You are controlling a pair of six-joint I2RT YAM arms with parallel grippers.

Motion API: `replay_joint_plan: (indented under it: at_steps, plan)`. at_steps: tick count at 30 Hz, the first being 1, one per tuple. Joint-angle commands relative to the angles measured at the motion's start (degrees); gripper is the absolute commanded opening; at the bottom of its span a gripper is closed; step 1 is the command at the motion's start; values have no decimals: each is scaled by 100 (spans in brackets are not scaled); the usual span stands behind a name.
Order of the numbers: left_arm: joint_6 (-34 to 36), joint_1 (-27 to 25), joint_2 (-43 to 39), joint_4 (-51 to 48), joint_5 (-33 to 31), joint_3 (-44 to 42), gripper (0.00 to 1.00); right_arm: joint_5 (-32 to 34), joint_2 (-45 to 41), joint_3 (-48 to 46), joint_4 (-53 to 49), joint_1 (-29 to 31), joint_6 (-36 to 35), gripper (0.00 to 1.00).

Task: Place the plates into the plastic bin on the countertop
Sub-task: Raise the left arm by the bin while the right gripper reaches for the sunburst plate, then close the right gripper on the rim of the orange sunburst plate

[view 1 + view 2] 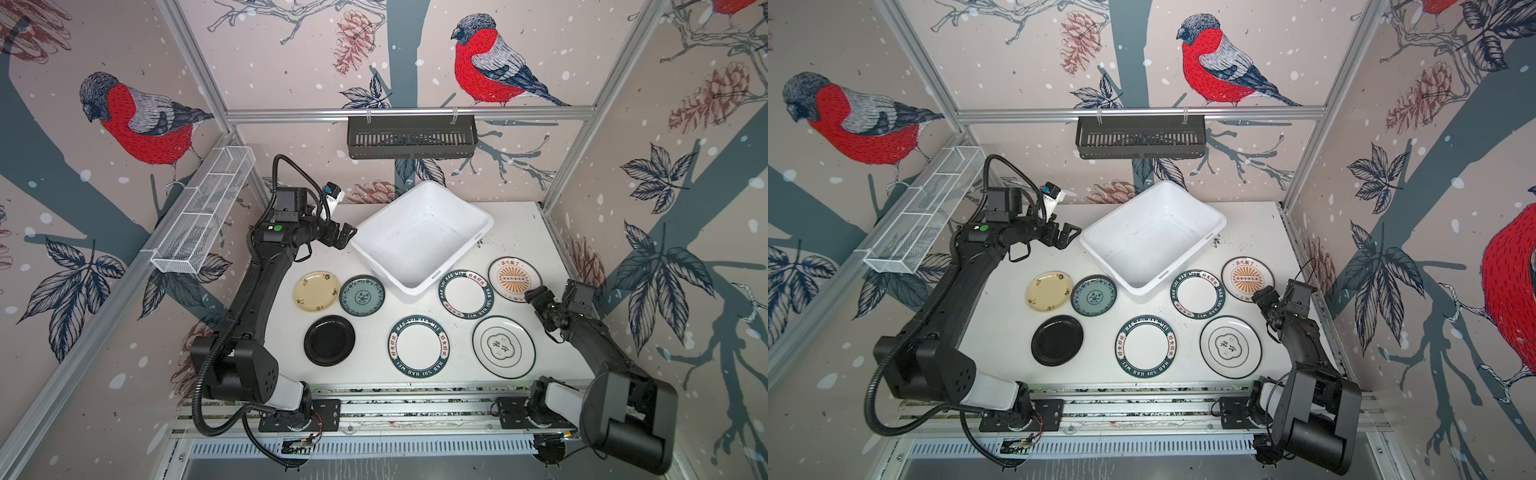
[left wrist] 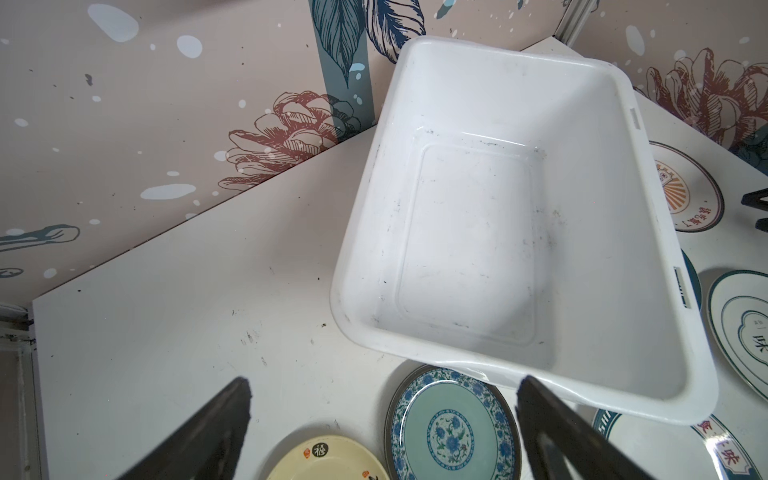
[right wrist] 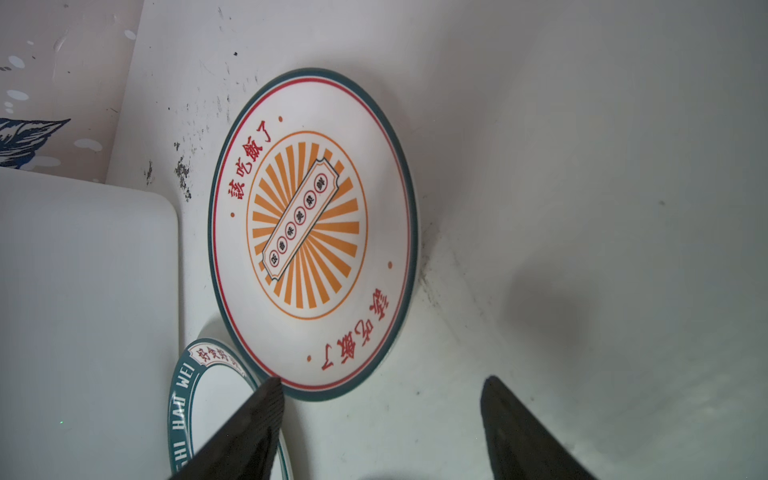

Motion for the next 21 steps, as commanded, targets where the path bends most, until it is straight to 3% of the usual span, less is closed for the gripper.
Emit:
replay_joint_plan:
  at_steps: [1, 12, 21]
  plan:
    - [148, -6, 31, -121, 218, -10, 99, -500, 135, -80, 496, -77, 150, 75]
    - [131, -14, 114, -85, 432, -15, 98, -945, 914, -365, 1498, -442, 457, 66]
    - [97, -23, 150, -6, 423, -26, 98, -1113, 1553, -478, 2195, -670, 676, 64]
